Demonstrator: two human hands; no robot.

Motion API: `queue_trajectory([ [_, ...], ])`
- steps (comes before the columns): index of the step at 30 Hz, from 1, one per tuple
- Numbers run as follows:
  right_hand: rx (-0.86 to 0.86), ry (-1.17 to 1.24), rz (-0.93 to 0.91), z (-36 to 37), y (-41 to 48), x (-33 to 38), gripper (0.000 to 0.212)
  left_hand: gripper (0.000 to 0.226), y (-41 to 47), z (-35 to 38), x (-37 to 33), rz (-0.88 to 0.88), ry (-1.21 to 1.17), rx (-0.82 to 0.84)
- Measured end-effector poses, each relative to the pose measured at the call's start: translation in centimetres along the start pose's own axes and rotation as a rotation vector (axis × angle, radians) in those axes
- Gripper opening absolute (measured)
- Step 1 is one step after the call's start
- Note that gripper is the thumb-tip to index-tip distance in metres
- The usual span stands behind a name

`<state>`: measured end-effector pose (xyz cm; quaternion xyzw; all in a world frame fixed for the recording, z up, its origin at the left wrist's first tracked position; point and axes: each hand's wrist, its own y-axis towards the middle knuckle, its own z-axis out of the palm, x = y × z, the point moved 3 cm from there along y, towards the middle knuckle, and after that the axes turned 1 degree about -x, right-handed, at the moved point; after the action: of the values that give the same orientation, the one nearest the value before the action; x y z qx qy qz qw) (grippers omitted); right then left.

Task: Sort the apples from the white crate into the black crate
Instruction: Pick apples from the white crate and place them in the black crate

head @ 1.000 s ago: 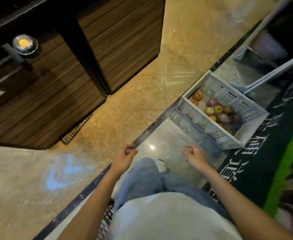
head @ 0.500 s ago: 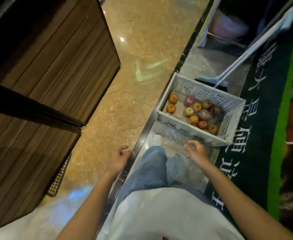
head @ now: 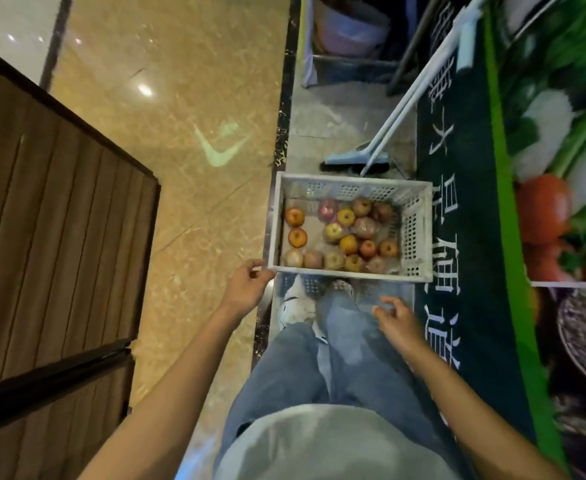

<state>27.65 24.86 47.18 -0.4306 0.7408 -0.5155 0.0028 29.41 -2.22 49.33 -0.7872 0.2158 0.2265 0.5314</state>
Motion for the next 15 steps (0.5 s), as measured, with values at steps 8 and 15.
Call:
queue_trajectory([
  [8, 0.067, -0.070, 0.003, 0.7, 9.5, 2.2, 0.031, 0.031, 8.7, 5.0, -2.2, -0.004, 0.081, -0.009],
  [15, 0.143, -0.291, -0.025, 6.4, 24.5, 1.2, 0.041, 0.046, 22.2, 11.2, 2.5, -0.017, 0.279, 0.071],
])
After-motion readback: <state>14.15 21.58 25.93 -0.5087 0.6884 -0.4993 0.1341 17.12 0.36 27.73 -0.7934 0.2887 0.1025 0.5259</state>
